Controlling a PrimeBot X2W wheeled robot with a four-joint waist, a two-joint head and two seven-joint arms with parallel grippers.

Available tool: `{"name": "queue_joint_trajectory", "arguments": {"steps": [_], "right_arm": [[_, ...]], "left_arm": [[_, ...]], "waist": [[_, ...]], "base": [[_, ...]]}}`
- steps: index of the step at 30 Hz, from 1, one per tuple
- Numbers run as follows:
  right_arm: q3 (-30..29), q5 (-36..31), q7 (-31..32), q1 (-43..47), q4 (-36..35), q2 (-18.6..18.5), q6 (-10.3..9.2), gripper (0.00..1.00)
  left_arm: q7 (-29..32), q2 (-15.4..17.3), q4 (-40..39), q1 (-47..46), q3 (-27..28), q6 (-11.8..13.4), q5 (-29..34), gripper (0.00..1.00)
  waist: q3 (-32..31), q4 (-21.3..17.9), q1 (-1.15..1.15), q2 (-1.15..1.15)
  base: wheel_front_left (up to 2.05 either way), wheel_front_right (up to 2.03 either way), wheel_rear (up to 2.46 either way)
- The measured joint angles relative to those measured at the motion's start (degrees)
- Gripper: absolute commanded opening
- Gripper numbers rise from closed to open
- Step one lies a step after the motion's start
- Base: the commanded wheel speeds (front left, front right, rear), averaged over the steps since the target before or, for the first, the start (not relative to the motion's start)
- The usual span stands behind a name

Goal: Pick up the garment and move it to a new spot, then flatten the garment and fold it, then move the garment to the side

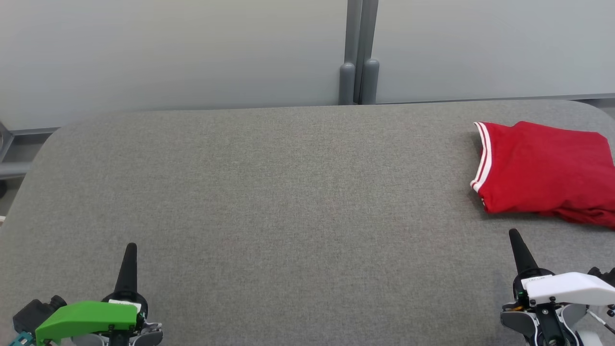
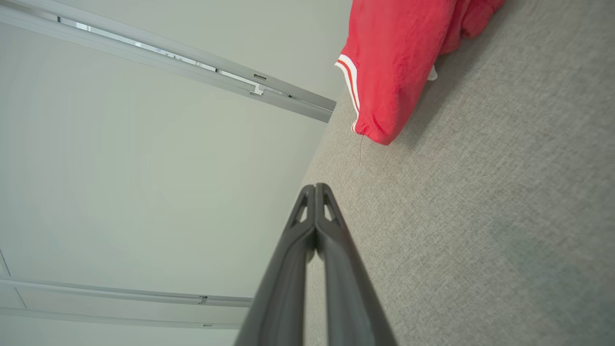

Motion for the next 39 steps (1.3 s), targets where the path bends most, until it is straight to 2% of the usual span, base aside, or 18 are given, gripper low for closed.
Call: {"name": "queue_joint_trajectory", "arguments": {"steps": [39], "right_arm": [[2.6, 20.1, 4.7, -3.3, -0.4, -0.5, -0.01, 0.0]], "left_arm": [[4.5, -1.5, -1.1, -2.5, 3.6, -0.2, -15.9, 0.0]], "waist": [[0.9, -2.3, 0.0, 0.0]], "base": [[0.0, 0.0, 0.0]]}}
